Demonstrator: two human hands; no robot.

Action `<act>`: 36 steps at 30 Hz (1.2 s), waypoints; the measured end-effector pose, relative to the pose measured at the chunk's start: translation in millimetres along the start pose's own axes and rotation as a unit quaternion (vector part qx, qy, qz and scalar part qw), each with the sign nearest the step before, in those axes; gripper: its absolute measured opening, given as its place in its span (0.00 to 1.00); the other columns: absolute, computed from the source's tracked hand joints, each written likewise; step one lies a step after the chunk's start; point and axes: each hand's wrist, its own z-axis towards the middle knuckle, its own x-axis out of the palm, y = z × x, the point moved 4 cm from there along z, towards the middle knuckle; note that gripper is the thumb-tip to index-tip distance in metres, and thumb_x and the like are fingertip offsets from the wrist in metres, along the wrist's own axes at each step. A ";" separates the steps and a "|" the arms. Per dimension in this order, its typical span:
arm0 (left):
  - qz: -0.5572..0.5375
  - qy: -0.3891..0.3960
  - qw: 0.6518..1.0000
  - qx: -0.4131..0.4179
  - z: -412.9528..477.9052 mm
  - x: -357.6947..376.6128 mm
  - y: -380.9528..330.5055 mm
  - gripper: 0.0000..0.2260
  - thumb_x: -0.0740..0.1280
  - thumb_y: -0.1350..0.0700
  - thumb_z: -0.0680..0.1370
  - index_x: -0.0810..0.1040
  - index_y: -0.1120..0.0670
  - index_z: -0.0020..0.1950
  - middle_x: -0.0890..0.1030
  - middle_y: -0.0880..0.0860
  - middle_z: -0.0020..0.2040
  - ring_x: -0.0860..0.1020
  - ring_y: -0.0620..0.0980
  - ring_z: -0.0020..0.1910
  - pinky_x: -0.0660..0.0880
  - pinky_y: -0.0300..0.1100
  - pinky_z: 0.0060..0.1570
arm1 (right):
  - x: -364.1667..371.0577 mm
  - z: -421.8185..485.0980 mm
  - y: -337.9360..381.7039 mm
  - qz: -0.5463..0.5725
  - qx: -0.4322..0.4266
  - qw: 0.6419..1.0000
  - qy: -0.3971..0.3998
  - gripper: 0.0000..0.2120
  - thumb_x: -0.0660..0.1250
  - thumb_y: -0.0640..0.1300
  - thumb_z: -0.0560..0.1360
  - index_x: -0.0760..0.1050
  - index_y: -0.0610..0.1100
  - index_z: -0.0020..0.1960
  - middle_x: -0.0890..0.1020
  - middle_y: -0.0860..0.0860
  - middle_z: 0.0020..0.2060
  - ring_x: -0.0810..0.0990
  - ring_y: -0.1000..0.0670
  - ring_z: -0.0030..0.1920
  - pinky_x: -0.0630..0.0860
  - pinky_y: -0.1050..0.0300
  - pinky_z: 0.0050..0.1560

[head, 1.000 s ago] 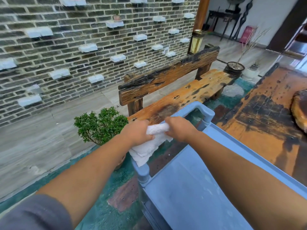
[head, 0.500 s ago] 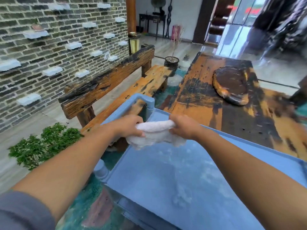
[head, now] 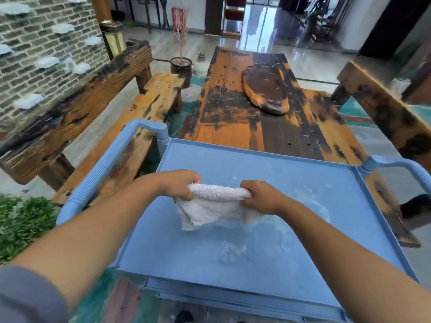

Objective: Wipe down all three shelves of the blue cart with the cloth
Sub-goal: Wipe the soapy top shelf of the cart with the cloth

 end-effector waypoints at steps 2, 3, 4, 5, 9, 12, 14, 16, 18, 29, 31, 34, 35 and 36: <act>-0.002 0.053 0.999 -0.005 -0.5 14.0 9.2 0.10 0.67 0.63 0.74 0.69 0.51 0.41 0.73 0.50 0.43 0.72 0.48 0.38 0.70 0.41 0.36 | 20.9 -3.8 -0.5 0.020 0.009 0.998 0.051 0.13 0.70 0.42 0.73 0.68 0.53 0.37 0.75 0.57 0.36 0.74 0.53 0.39 0.66 0.59 0.36; -0.013 0.080 0.997 -0.015 -1.8 21.1 14.0 0.09 0.67 0.64 0.74 0.70 0.52 0.41 0.73 0.52 0.44 0.73 0.50 0.40 0.72 0.43 0.37 | 31.2 -7.0 -0.7 0.038 0.014 0.996 0.080 0.13 0.71 0.43 0.73 0.68 0.52 0.38 0.74 0.57 0.36 0.73 0.54 0.38 0.67 0.59 0.36; -0.036 0.109 0.993 -0.028 -4.0 27.5 20.0 0.09 0.66 0.65 0.74 0.70 0.53 0.42 0.74 0.53 0.45 0.75 0.51 0.42 0.75 0.45 0.38 | 42.6 -9.3 -0.4 0.064 0.021 0.991 0.111 0.12 0.72 0.43 0.73 0.69 0.51 0.38 0.74 0.57 0.36 0.73 0.55 0.37 0.67 0.59 0.37; -0.061 0.142 0.987 -0.043 -6.8 33.6 26.3 0.08 0.66 0.66 0.75 0.71 0.54 0.43 0.75 0.55 0.45 0.77 0.53 0.42 0.77 0.45 0.38 | 53.8 -11.9 0.1 0.096 0.032 0.984 0.143 0.11 0.72 0.43 0.73 0.70 0.50 0.39 0.75 0.57 0.36 0.73 0.55 0.37 0.68 0.58 0.38; -0.109 0.230 0.964 -0.082 -16.0 52.8 52.7 0.07 0.67 0.64 0.77 0.74 0.53 0.47 0.79 0.55 0.47 0.81 0.50 0.40 0.79 0.40 0.35 | 92.5 -21.8 5.1 0.226 0.087 0.940 0.242 0.06 0.73 0.41 0.73 0.75 0.47 0.44 0.80 0.51 0.42 0.80 0.50 0.44 0.74 0.53 0.46; -0.105 0.239 0.960 -0.102 -13.6 65.0 72.1 0.06 0.68 0.64 0.78 0.74 0.54 0.50 0.78 0.58 0.53 0.81 0.56 0.47 0.82 0.46 0.43 | 111.2 -14.9 9.5 0.187 0.107 0.945 0.247 0.07 0.72 0.43 0.73 0.74 0.48 0.42 0.79 0.51 0.43 0.79 0.49 0.44 0.73 0.54 0.45; -0.058 0.211 0.971 -0.095 -7.4 72.9 79.6 0.06 0.68 0.63 0.78 0.74 0.54 0.50 0.77 0.58 0.54 0.81 0.58 0.49 0.82 0.46 0.43 | 117.4 -8.2 11.0 0.072 0.090 0.968 0.223 0.10 0.70 0.45 0.74 0.70 0.52 0.40 0.76 0.54 0.41 0.76 0.49 0.43 0.69 0.56 0.40; -0.024 0.167 0.982 -0.082 -1.2 77.7 86.3 0.05 0.69 0.62 0.77 0.75 0.54 0.49 0.76 0.57 0.56 0.83 0.60 0.49 0.82 0.49 0.45 | 122.3 -2.7 12.6 -0.004 0.082 0.975 0.204 0.10 0.69 0.45 0.74 0.68 0.52 0.41 0.74 0.54 0.41 0.75 0.48 0.43 0.67 0.56 0.38; -0.005 0.132 0.988 -0.076 3.5 80.1 91.2 0.06 0.71 0.58 0.76 0.74 0.51 0.46 0.76 0.52 0.54 0.84 0.60 0.46 0.82 0.51 0.46 | 125.0 -1.0 11.4 -0.036 0.099 0.977 0.187 0.08 0.68 0.46 0.74 0.68 0.50 0.43 0.74 0.52 0.40 0.75 0.47 0.43 0.68 0.55 0.37; 0.115 -0.081 0.990 -0.018 42.0 42.4 102.0 0.09 0.64 0.47 0.80 0.71 0.51 0.46 0.77 0.50 0.45 0.74 0.53 0.46 0.66 0.45 0.37 | 131.6 -6.3 34.9 -0.273 0.083 0.958 0.020 0.32 0.68 0.55 0.75 0.62 0.46 0.74 0.64 0.41 0.72 0.64 0.37 0.73 0.64 0.37 0.71; 0.108 -0.096 0.989 0.015 59.9 35.2 101.0 0.09 0.63 0.49 0.81 0.74 0.53 0.54 0.77 0.53 0.53 0.75 0.55 0.53 0.70 0.47 0.47 | 139.4 -6.5 49.8 -0.248 -0.032 0.967 -0.049 0.33 0.73 0.54 0.70 0.71 0.44 0.72 0.70 0.39 0.72 0.68 0.35 0.73 0.67 0.34 0.71; 0.107 -0.104 0.987 0.055 84.7 29.0 98.9 0.17 0.63 0.49 0.82 0.72 0.54 0.68 0.73 0.54 0.66 0.70 0.56 0.65 0.69 0.52 0.64 | 161.7 -11.6 62.7 -0.226 -0.192 0.954 -0.043 0.29 0.69 0.56 0.74 0.73 0.46 0.72 0.72 0.41 0.73 0.71 0.37 0.73 0.70 0.37 0.69; 0.114 -0.108 0.986 0.064 93.6 27.1 99.6 0.19 0.62 0.49 0.82 0.70 0.53 0.71 0.71 0.54 0.69 0.68 0.56 0.68 0.67 0.52 0.67 | 169.1 -11.6 64.0 -0.223 -0.224 0.949 -0.018 0.29 0.66 0.58 0.77 0.70 0.48 0.75 0.69 0.42 0.75 0.68 0.37 0.75 0.68 0.37 0.71; 0.123 -0.112 0.984 0.069 102.6 24.9 101.0 0.21 0.61 0.49 0.82 0.68 0.53 0.74 0.68 0.54 0.73 0.66 0.57 0.70 0.65 0.53 0.69 | 175.1 -10.0 64.3 -0.220 -0.249 0.943 0.006 0.29 0.63 0.59 0.79 0.66 0.50 0.77 0.66 0.44 0.77 0.64 0.38 0.77 0.66 0.37 0.73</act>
